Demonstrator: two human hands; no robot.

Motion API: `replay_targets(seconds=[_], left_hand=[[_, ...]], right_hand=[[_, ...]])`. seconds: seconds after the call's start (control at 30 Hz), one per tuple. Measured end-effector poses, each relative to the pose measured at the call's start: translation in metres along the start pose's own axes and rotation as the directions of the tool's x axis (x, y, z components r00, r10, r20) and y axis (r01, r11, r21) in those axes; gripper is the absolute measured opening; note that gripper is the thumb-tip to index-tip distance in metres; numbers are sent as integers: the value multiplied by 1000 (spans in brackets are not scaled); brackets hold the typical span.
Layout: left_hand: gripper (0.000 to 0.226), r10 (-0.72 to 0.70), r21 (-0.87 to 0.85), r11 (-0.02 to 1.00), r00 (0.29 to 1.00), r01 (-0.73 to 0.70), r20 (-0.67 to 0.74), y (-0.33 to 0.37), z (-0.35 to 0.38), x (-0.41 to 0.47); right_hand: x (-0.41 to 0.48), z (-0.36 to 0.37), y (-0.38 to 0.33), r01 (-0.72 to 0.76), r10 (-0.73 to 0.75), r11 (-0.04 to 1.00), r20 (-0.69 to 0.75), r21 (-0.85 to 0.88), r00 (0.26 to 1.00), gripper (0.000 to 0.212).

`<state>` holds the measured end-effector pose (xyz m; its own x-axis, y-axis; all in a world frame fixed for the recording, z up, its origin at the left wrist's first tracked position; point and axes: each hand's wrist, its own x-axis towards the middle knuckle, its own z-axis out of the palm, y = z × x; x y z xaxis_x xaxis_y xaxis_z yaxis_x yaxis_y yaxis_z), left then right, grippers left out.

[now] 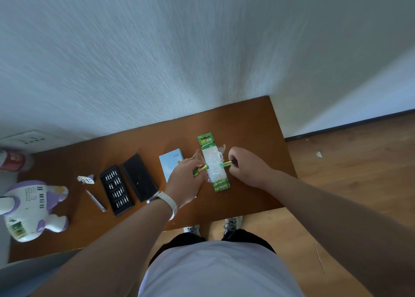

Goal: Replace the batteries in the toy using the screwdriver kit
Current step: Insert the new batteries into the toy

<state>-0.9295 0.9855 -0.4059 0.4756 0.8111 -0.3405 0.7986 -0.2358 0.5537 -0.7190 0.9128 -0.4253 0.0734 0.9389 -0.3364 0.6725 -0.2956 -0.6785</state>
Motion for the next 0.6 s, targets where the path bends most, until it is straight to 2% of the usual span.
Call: replay_targets(seconds=[0.1, 0.23, 0.33, 0.5, 0.6], left_hand=[[23, 7, -3, 1000, 1000, -7, -18, 2, 0, -1], [23, 7, -29, 1000, 999, -8, -42, 3, -5, -4], [24, 10, -40, 999, 999, -12, -50, 5, -9, -9], [26, 34, -12, 999, 996, -35, -86, 7, -17, -21], [25, 31, -33, 999, 995, -34, -93, 9, -22, -28]], right_hand=[[-5, -4, 4, -25, 26, 997, 10, -69, 1000, 20], [-8, -3, 11, -53, 74, 978, 100, -204, 992, 19], [-10, 0, 14, -86, 118, 968, 125, -235, 985, 41], [-12, 5, 11, -133, 149, 961, 46, -242, 988, 13], [-16, 8, 12, -126, 128, 959, -6, -253, 992, 13]])
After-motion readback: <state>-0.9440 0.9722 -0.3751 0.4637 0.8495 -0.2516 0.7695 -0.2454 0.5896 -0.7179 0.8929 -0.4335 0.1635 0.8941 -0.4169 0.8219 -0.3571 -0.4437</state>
